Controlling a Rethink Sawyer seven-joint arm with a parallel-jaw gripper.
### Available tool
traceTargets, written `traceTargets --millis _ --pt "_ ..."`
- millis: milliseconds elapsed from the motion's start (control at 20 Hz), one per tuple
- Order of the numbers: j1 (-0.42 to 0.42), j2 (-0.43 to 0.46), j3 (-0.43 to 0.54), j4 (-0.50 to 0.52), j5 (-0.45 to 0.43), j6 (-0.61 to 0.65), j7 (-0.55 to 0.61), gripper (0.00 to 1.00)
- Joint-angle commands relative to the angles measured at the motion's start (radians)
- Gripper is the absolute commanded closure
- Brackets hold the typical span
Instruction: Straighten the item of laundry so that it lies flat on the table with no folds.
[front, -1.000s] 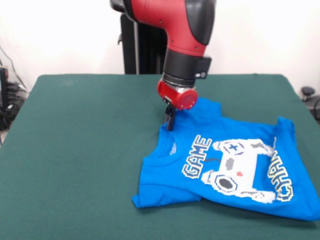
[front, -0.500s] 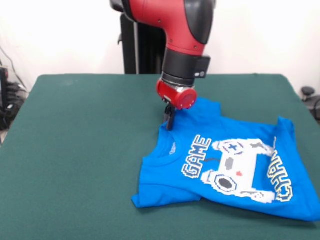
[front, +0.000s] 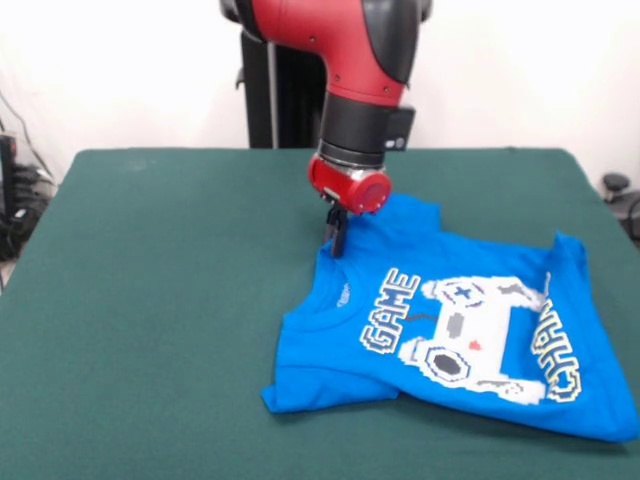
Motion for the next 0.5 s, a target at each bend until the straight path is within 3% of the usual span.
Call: traceTargets --millis 50,500 --pt "-0.029 0.007 0.071 0.076 -0.042 -0.013 0.138 1.0" --pt "-0.016 -0.021 0.026 0.116 -0.048 0.006 0.12 1.0"
